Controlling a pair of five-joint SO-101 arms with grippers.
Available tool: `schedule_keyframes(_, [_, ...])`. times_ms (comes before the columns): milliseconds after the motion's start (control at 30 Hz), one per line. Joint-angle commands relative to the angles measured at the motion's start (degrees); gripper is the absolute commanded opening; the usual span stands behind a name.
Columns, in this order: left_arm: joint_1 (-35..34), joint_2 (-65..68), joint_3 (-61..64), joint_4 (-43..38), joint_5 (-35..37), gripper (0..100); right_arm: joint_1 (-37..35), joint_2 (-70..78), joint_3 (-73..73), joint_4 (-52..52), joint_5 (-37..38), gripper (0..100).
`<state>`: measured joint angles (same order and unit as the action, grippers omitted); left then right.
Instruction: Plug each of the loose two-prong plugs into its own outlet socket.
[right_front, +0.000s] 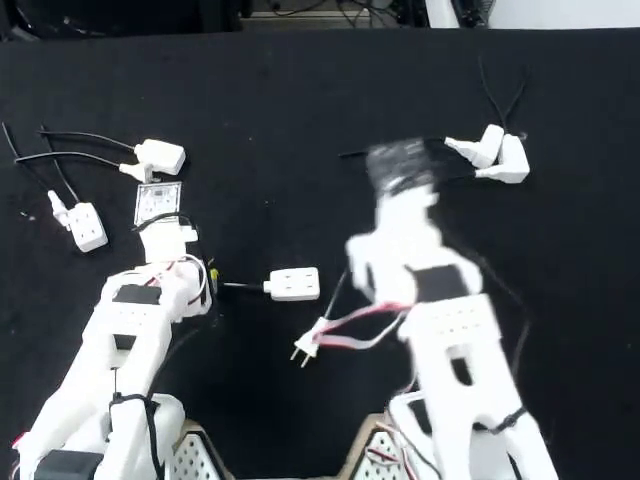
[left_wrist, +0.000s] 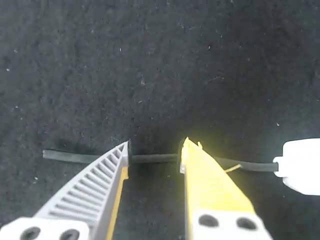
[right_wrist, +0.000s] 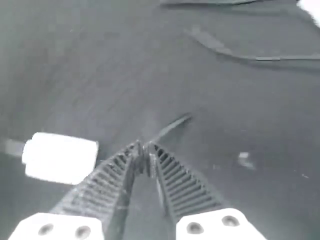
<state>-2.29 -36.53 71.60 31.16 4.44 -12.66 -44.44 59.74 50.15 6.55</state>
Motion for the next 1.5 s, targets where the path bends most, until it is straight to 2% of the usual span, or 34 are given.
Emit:
schedule_keyframes(0, [-0.40, -0.88, -0.57, -0.97, 0.35, 17, -10.55, -1.80, 2.51, 0.44, 5.01, 1.2])
schedule_keyframes(133, [-0.40, -0.88, -0.57, -0.97, 0.35, 17, -19.87, 2.95, 4.00, 0.18, 6.68, 1.2])
schedule_keyframes(300, [-0.48, -0.88, -0.48, -0.88, 0.35, 17, -20.84, 11.30, 4.00, 0.44, 9.49, 1.2])
schedule_keyframes(467, [-0.40, -0.88, -0.48, -0.88, 0.35, 17, -16.62, 17.01, 4.26, 0.79, 13.71, 1.2])
schedule_keyframes(633, [-0.40, -0.88, -0.48, -0.88, 0.35, 17, -8.70, 16.48, 3.82, 5.71, 23.91, 1.1])
schedule_keyframes(867, [-0.40, -0.88, -0.48, -0.88, 0.35, 17, -2.02, 4.18, 3.82, 15.65, 37.45, 1.1])
schedule_keyframes(1000, [-0.40, -0.88, -0.48, -0.88, 0.35, 17, -3.25, -5.76, 5.58, 21.27, 47.03, 1.6])
schedule_keyframes(1233, [-0.40, -0.88, -0.48, -0.88, 0.35, 17, -8.44, -12.62, 12.79, 23.12, 58.46, 22.5])
schedule_keyframes(1467, [-0.40, -0.88, -0.48, -1.05, 0.35, 17, -10.11, -11.12, 14.02, 24.44, 69.71, 25.4])
